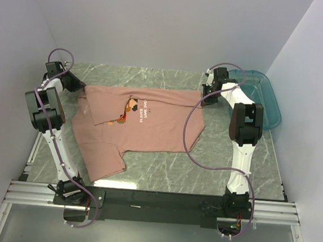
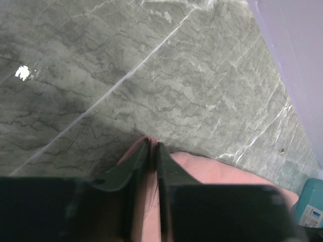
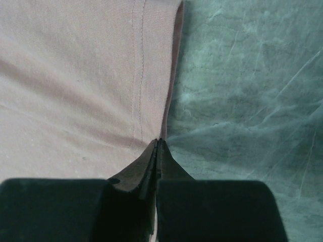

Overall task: Fold and stack the t-shirts
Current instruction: Fold the tshirt

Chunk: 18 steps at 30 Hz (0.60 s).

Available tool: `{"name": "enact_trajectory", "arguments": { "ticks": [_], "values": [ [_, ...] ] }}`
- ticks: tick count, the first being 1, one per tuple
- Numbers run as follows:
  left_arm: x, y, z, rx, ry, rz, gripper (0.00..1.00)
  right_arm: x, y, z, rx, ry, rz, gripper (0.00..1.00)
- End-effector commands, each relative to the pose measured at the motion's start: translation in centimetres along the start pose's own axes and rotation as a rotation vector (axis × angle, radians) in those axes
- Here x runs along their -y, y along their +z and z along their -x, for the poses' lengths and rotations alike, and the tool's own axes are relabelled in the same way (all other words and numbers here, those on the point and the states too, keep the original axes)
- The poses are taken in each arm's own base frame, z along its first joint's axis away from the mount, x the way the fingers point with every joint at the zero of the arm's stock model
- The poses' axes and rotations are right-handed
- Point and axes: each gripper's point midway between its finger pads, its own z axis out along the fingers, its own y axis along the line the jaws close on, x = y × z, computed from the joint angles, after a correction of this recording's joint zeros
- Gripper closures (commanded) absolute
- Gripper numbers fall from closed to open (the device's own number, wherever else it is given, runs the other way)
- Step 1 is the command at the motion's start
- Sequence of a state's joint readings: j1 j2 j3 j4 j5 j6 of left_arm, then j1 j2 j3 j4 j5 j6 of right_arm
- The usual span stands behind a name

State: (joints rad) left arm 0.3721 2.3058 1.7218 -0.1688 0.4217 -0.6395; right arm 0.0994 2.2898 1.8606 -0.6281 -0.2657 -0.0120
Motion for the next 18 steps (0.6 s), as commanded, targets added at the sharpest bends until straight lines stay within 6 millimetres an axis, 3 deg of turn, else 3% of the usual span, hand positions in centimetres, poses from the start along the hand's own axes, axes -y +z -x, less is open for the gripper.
{"name": "enact_trajectory", "arguments": {
  "ticks": [1,7,8,10,12,16,17,18],
  "values": [
    [1.0,-1.0,1.7,0.050,0.031,-0.034,0.80,-0.3,-3.3,3.6,0.112,-0.036,-0.012,1.00],
    [3.6,-4.5,4.3,0.146,0.101,-0.032,0.61,-0.7,-2.7,3.3,0.097,-0.036,0.022,1.00],
    [4.7,-5.9,5.3,0.186,0.119,-0.034,0.59,-0.8,-2.7,3.3,0.096,-0.037,0.026,1.00],
    [4.4,-7.3,5.9,0.225,0.145,0.016,0.54,-0.9,-2.6,3.3,0.093,-0.037,0.034,1.00],
    [5.4,-9.5,6.4,0.270,0.204,0.044,0.54,-1.2,-2.4,3.2,0.088,-0.040,0.042,1.00],
    [7.8,-11.7,4.3,0.291,0.317,0.082,0.53,-1.4,-2.2,3.3,0.088,-0.044,0.049,1.00],
    [9.6,-11.8,2.4,0.272,0.366,0.080,0.53,-1.4,-2.3,3.4,0.091,-0.045,0.049,1.00],
    [9.9,-11.5,1.0,0.247,0.426,0.089,0.53,-1.3,-2.3,3.4,0.093,-0.046,0.046,1.00]
  ]
}}
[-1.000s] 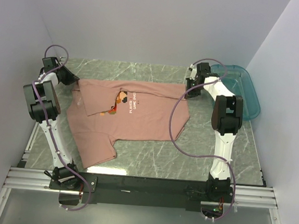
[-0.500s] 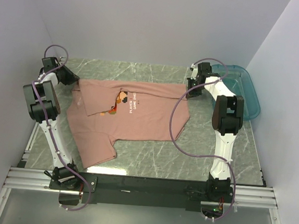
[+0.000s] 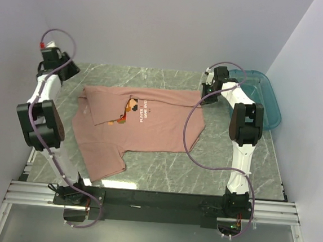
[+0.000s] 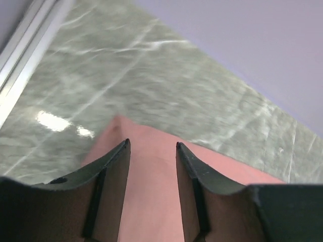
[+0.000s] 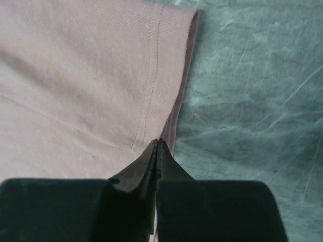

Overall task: Fold and stack the t-shirts
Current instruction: Fold the tshirt

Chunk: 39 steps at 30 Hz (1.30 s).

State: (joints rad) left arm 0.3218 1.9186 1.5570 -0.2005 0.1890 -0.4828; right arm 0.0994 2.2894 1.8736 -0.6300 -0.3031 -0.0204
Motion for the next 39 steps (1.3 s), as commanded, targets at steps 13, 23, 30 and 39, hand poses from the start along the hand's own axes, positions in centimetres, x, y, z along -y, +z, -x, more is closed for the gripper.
{"name": "enact_trajectory", "arguments": {
  "ticks": [13,23,30,39],
  "values": [
    [13.9,-0.7,-17.2,-0.240,0.615,-0.021,0.54,-0.7,-1.6,2.8,0.075,-0.034,0.014,1.00],
    [14.7,1.5,-21.7,-0.308,0.726,0.016,0.56,-0.5,-1.3,2.6,0.065,-0.031,0.011,1.00],
    [14.0,1.6,-23.1,-0.336,0.751,0.029,0.59,-0.5,-1.1,2.5,0.061,-0.031,0.012,1.00],
    [12.8,1.8,-24.4,-0.378,0.770,0.051,0.65,-0.5,-1.2,2.7,0.064,-0.031,0.011,1.00]
  ]
}}
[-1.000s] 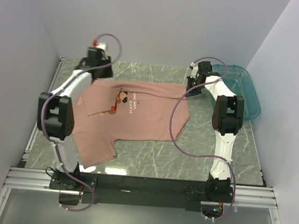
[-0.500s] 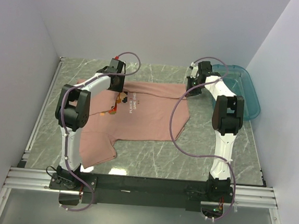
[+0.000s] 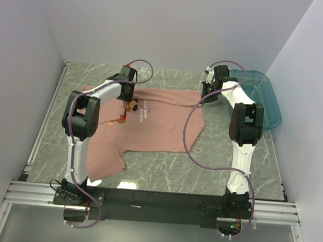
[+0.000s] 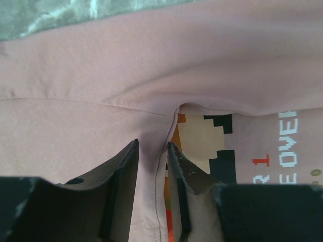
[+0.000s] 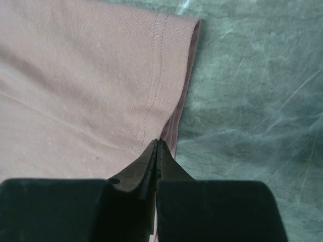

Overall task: Fold and stack the t-shirts
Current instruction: Fold the tshirt

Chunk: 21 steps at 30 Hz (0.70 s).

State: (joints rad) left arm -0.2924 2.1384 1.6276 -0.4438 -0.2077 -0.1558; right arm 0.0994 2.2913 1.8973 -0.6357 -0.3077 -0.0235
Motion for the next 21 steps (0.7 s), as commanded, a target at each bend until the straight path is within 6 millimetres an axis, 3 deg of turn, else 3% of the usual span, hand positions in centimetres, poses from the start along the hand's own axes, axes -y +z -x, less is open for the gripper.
{"name": "enact_trajectory", "arguments": {
  "ticks": [1,6,14,21],
  "values": [
    [0.1,-0.1,0.2,-0.002,0.022,0.008,0.66,-0.4,-0.9,1.9,0.049,-0.025,0.007,1.00],
    [0.2,-0.1,-0.1,-0.008,0.028,0.005,0.70,-0.4,-0.9,1.9,0.049,-0.023,0.007,1.00],
    [0.3,-0.9,-0.2,-0.013,0.033,-0.013,0.99,-0.2,-1.2,2.3,0.060,-0.025,-0.002,1.00],
    [-0.2,-3.0,-0.9,0.009,0.019,-0.017,1.00,0.0,-1.6,3.1,0.077,-0.026,-0.013,1.00]
  ]
}}
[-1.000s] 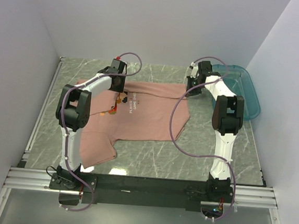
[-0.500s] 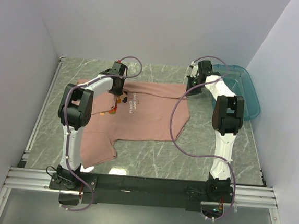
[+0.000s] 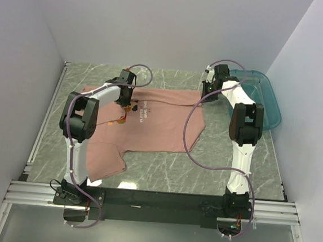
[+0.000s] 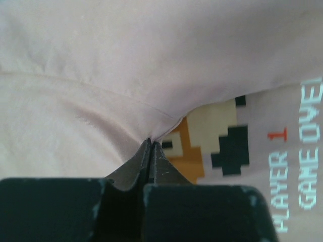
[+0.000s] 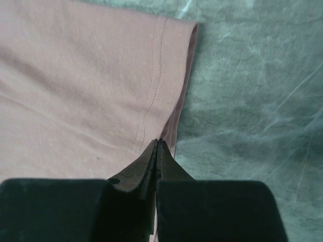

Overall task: Fold and stack the t-shirts
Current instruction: Fold the tshirt

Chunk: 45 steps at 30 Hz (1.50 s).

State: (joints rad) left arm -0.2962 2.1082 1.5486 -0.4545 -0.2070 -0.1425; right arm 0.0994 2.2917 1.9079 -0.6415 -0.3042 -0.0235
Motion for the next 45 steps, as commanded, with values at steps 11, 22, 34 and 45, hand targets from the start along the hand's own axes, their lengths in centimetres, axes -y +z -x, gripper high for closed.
{"name": "enact_trajectory", "arguments": {
  "ticks": [11,22,34,45],
  "values": [
    [-0.2,-3.6,0.4,0.055,-0.014,-0.025,1.00,0.4,-1.5,3.0,0.075,-0.025,-0.018,1.00],
    [-0.8,-4.4,1.5,0.087,-0.021,0.000,1.00,1.5,-1.7,2.9,0.077,-0.042,-0.055,1.00],
    [-0.9,-5.0,2.0,0.107,-0.030,-0.010,1.00,2.0,-1.1,2.1,0.054,-0.057,-0.072,1.00],
    [-2.0,-9.1,2.9,0.223,-0.154,-0.032,0.51,1.6,-0.6,1.5,0.035,-0.053,-0.041,1.00]
  ]
}}
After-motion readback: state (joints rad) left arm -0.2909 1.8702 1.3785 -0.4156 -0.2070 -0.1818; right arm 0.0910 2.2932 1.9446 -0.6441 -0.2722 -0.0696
